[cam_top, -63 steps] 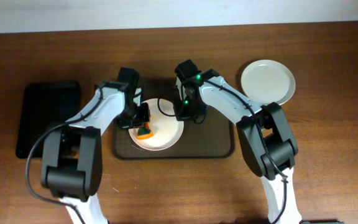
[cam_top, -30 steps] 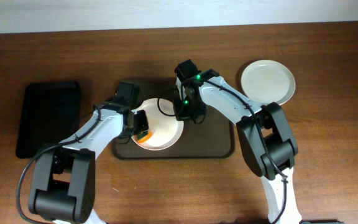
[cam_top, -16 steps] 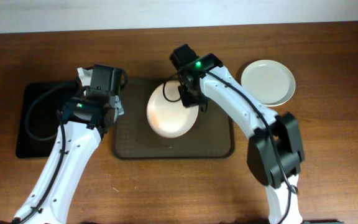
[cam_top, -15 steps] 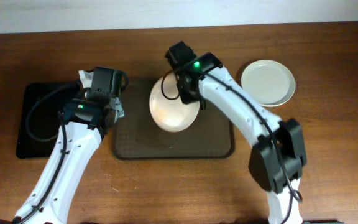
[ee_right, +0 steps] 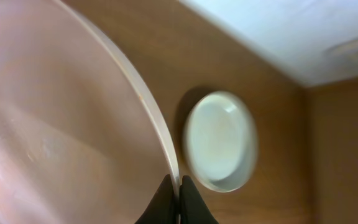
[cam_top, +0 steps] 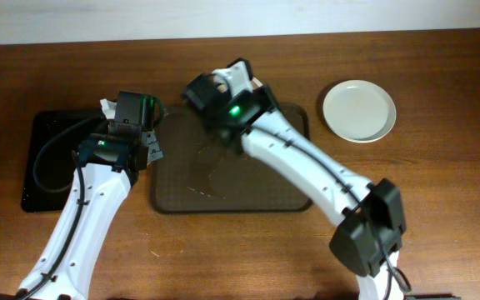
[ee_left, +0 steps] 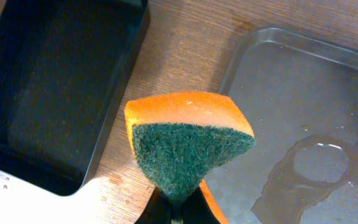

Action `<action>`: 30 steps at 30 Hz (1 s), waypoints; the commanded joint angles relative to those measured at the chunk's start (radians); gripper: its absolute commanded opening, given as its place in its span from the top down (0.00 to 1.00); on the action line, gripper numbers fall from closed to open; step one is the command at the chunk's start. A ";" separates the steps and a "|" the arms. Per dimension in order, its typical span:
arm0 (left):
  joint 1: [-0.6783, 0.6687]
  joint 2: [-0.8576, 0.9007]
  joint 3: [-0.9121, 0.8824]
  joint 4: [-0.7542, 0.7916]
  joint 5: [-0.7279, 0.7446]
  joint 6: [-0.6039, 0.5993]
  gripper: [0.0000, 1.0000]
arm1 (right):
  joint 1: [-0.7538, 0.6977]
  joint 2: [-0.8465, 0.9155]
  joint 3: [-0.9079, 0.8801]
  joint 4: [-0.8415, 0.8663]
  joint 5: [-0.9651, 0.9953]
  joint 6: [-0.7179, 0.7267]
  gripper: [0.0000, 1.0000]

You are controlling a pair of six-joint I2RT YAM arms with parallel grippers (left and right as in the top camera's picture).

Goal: Clean dirty plates on tray and stack at the side
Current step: 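Lift the last plate with the right gripper and stack it on the pile, then lower the sponge into the black tray and open the left gripper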

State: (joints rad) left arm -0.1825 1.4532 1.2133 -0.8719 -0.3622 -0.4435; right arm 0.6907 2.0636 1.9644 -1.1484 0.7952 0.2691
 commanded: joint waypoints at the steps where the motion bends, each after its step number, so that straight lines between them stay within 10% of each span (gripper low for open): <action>1: 0.005 0.005 -0.002 0.003 0.008 -0.008 1.00 | -0.237 -0.010 0.011 -0.001 -0.681 0.027 0.96; 5: 0.004 0.005 -0.002 0.003 0.008 -0.008 1.00 | -0.609 -0.010 0.004 -0.036 -1.141 -0.055 0.96; 13: 0.005 0.005 -0.002 0.004 0.007 -0.008 1.00 | -0.983 0.004 -0.235 0.137 -0.993 -0.051 0.96; 17: 0.005 0.005 -0.002 0.003 0.006 -0.008 1.00 | -0.985 0.004 -0.266 0.215 -0.994 -0.051 0.68; 27: 0.124 0.005 -0.002 0.046 0.000 0.039 1.00 | -0.806 0.004 -0.266 0.130 -1.206 -0.056 0.44; 30: 0.306 0.017 -0.003 0.110 0.009 0.048 1.00 | -0.607 0.004 -0.266 0.128 -1.203 -0.055 0.08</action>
State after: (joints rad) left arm -0.0051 1.4532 1.2121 -0.7914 -0.3485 -0.4191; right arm -0.0166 2.0693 1.7031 -1.0214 -0.3935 0.2245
